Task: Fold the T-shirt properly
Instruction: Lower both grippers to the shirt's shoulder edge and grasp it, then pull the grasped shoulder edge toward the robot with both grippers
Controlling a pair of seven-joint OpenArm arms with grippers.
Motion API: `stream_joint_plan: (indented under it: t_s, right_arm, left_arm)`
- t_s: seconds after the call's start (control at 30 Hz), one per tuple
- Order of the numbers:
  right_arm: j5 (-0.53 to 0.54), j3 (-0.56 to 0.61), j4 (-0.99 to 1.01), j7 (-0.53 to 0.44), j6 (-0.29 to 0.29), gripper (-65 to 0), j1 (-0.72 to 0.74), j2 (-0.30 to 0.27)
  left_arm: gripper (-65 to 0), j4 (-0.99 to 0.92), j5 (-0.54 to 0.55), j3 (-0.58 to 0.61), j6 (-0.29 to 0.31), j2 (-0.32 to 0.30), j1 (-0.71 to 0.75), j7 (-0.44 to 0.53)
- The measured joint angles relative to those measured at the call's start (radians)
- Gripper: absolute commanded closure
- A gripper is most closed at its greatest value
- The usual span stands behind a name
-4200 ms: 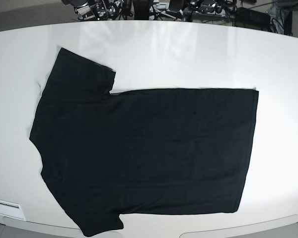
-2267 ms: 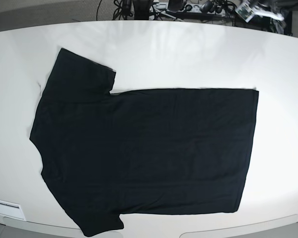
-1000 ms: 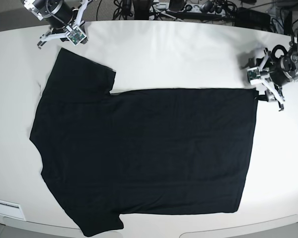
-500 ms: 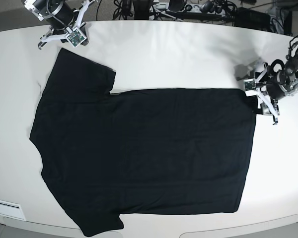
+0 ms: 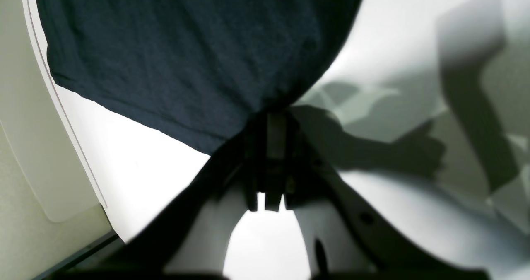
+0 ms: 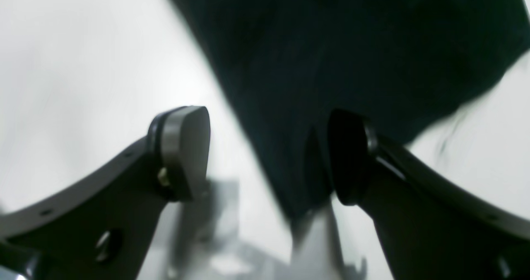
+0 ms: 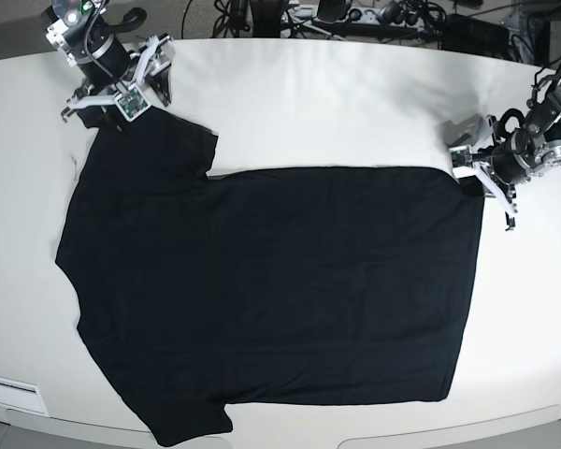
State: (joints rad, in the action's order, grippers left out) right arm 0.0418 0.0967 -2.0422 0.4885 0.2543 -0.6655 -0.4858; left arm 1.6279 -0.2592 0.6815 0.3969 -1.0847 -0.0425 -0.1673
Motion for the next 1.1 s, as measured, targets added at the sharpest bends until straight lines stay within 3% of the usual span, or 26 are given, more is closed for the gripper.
stream_joint_plan:
  t_s: [0.1, 0.13, 0.17, 0.23, 0.27, 0.33, 0.4, 0.63, 0.83, 0.97, 1.1]
  right_arm:
    - [0.011, 0.0, 0.06, -0.027, 0.01, -45.3, 0.056, 0.002]
    - [0.011, 0.0, 0.074, -0.032, 0.009, -40.2, 0.076, 0.002]
    - [0.008, 0.0, 0.082, -0.022, 0.01, -31.1, 0.092, 0.002]
    - [-0.004, 0.0, 0.084, 0.018, 0.009, -4.9, 0.102, 0.001]
    - [0.0, 0.0, 0.081, 0.039, -0.007, 0.0, 0.1, 0.001]
    - [0.003, 0.0, 0.065, 0.088, -0.064, 0.0, 0.101, 0.002]
    - [0.002, -0.001, 0.043, 0.135, -0.064, 0.0, 0.1, 0.0]
    - [0.01, -0.071, -0.114, 0.197, -0.016, 0.0, -0.055, -0.029]
    - [0.014, -0.218, -0.231, 0.188, -0.014, 0.0, -0.23, -0.079]
    - [0.056, -0.289, -0.261, 0.189, -0.004, 0.0, -0.362, -0.077]
    - [0.079, -0.319, -0.264, 0.19, 0.021, 0.0, -0.453, -0.079]
  left_arm:
    - [0.0, 0.0, 0.0, 0.0, 0.0, 0.001, 0.0, -0.002]
    - [0.0, 0.0, 0.0, 0.0, 0.0, 0.001, 0.0, -0.002]
    - [0.0, 0.0, 0.0, 0.0, 0.0, 0.0, 0.0, -0.002]
    - [0.0, 0.0, 0.0, 0.0, 0.0, 0.0, 0.0, -0.002]
    - [0.0, 0.003, 0.005, 0.0, 0.0, 0.001, 0.0, -0.011]
    - [0.0, 0.03, 0.056, 0.0, -0.022, 0.002, 0.001, -0.08]
    - [0.0, 0.066, 0.083, 0.007, -0.072, 0.002, 0.007, -0.162]
    - [0.0, 0.28, 0.105, 0.02, -0.08, -0.103, 0.102, -0.219]
    - [0.0, 0.439, 0.013, 0.019, -0.137, -0.203, 0.179, -0.308]
    - [0.0, 0.507, -0.005, 0.019, -0.148, -0.254, 0.261, -0.394]
    - [0.0, 0.558, -0.021, 0.018, -0.15, -0.285, 0.35, -0.416]
